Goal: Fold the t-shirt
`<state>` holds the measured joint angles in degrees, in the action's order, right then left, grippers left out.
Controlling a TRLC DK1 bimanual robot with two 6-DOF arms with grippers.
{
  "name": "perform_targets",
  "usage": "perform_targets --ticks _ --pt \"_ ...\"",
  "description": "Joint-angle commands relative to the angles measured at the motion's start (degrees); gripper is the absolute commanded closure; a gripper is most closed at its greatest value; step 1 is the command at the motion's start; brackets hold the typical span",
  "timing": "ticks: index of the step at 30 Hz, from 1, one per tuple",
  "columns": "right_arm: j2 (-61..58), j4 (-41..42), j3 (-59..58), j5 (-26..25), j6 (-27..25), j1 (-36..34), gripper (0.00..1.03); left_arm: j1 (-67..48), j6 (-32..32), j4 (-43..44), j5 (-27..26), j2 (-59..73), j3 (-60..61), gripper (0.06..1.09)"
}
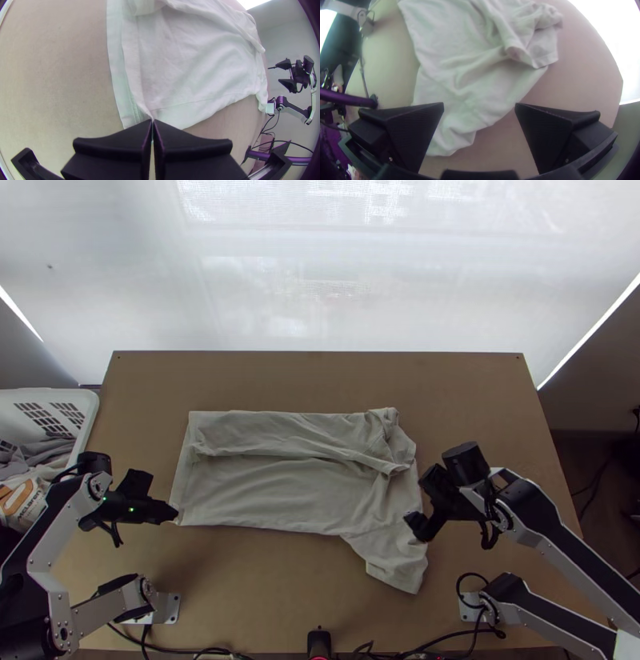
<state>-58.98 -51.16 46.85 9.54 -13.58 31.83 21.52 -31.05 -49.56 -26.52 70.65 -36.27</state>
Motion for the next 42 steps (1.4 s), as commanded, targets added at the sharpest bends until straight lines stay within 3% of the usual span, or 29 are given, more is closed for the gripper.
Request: perform_targets --ticks 1,9,17,27,35,38,42 --pt "-0.3 -8.8 -2.3 0.5 -2.4 10.2 0.04 -0.1 0.6 -0.7 -0.4 -0.4 -0.4 1.05" --pt "-3.1 -11.1 -4.2 0.7 -5.2 23.5 0.05 -0.1 1.3 -1.1 -0.4 -1.2 -0.4 1.05" --pt "-8.4 -9.5 -4.4 0.9 -5.9 31.4 0.1 -0.2 4.2 1.7 -0.4 -0.6 1.3 1.05" --pt "-13.8 2.4 -6.9 0.2 -5.8 31.9 0.12 -1.3 5.5 2.1 -0.3 0.0 0.1 1.05" --pt "-15.9 8.4 -9.5 -4.6 -5.3 31.1 0.53 -1.3 5.4 2.1 -0.2 0.9 -0.5 1.05" --pt "-15.2 8.5 -8.8 -6.6 -5.2 29.6 0.99 -1.3 5.5 2.1 -0.2 0.9 -0.8 1.05" --pt "-14.4 8.3 -7.3 -8.0 -5.0 26.3 1.0 -1.0 6.0 2.0 -0.3 0.3 -1.4 1.05"
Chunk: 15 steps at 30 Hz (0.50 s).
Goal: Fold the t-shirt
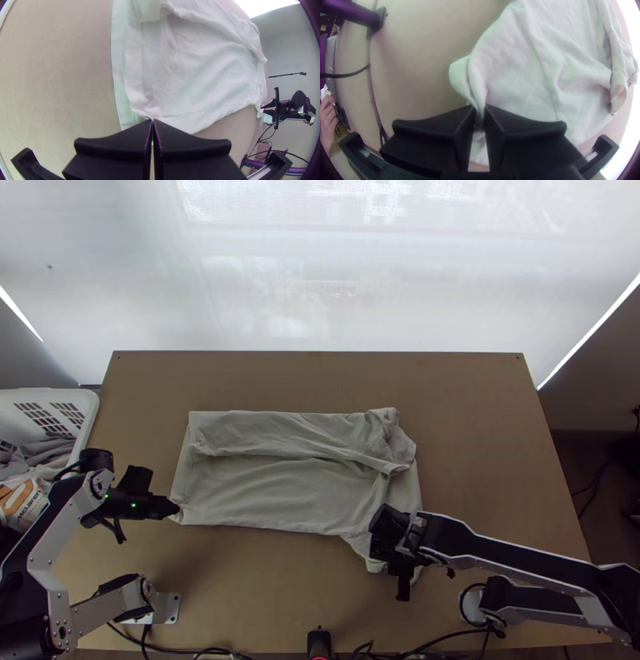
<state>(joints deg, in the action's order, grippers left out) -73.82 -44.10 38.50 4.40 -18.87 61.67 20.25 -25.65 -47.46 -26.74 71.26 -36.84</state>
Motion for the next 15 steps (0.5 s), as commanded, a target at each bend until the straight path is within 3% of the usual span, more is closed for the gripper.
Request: perform_targets --ticks 1,7,15 --pt "0.8 1.0 1.8 -3.1 0.4 -4.6 1.0 0.1 1.0 -0.2 -0.1 -1.0 -1.2 1.05" --pt "1.8 0.8 8.9 -3.1 3.1 -12.8 1.0 -1.3 4.8 -1.7 -0.1 -4.4 -5.1 1.05" --pt "-0.5 1.6 15.0 -3.1 3.1 -17.7 1.0 -4.7 9.2 -2.7 -0.1 -4.7 -10.4 1.05"
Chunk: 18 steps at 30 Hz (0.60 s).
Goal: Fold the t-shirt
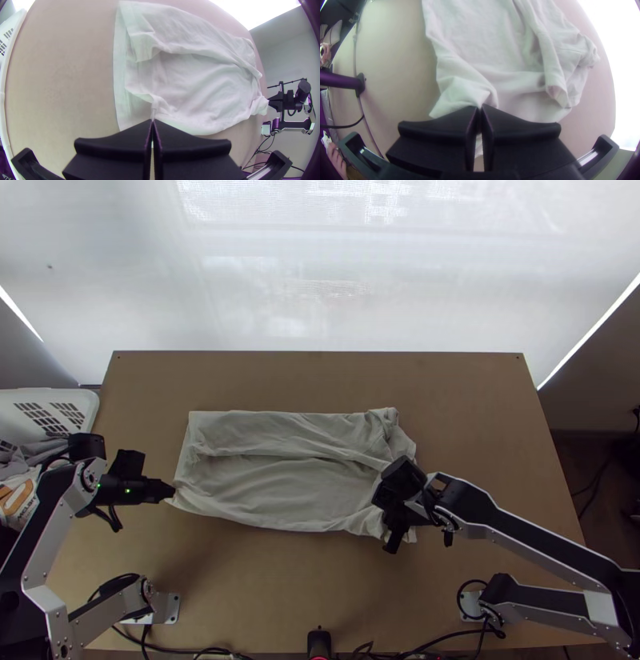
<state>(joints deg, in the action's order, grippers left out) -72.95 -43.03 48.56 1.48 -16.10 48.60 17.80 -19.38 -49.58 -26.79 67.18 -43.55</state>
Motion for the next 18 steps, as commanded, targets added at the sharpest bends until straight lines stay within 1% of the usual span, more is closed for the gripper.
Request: perform_targets --ticks 1,7,18 --pt "-1.8 0.7 5.6 -0.2 0.3 -5.3 1.0 -2.5 3.1 -0.6 0.0 -0.6 -4.0 1.05" --pt "-3.6 3.1 8.1 -0.2 -1.2 -9.7 1.0 -2.9 3.6 -0.3 0.0 0.3 -5.1 1.05" --pt "-9.0 4.5 14.7 -0.2 -4.3 -17.8 1.0 -1.6 3.9 1.8 0.1 5.2 -10.3 1.05"
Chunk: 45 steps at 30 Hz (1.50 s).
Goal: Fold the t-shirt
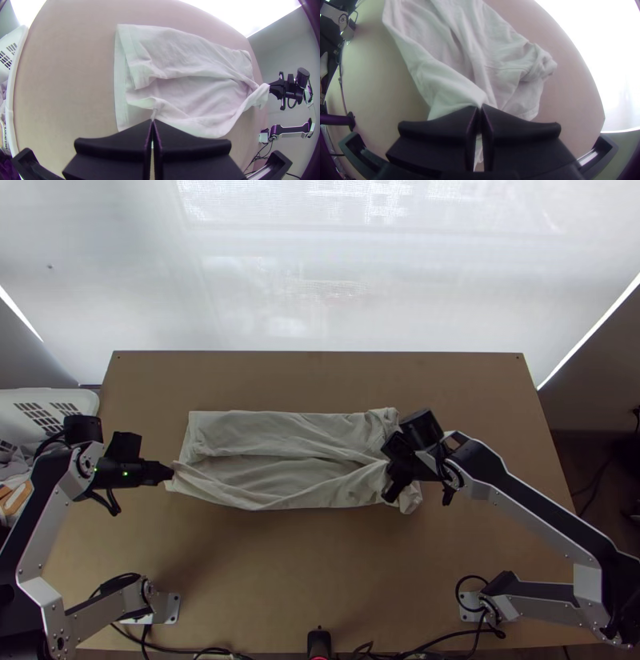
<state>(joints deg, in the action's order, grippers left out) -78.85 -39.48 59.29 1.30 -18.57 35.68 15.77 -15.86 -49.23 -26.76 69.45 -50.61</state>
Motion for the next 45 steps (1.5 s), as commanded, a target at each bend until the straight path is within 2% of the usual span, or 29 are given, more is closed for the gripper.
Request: perform_targets --ticks 1,19,36,45 --pt "-3.8 1.0 4.7 0.0 -2.0 -5.5 1.0 0.4 0.7 1.9 0.0 3.7 -4.0 1.05" --pt "-16.2 3.4 15.1 0.2 -4.1 -12.6 1.0 -0.3 2.7 5.0 0.2 13.6 -12.5 1.05" --pt "-27.1 3.3 28.9 0.4 -5.3 -15.0 1.0 -2.6 4.6 6.0 0.9 24.1 -23.7 1.05" --pt "-32.6 2.5 34.4 0.4 -6.7 -16.1 1.0 -2.9 4.6 7.3 1.5 27.9 -25.1 1.05"
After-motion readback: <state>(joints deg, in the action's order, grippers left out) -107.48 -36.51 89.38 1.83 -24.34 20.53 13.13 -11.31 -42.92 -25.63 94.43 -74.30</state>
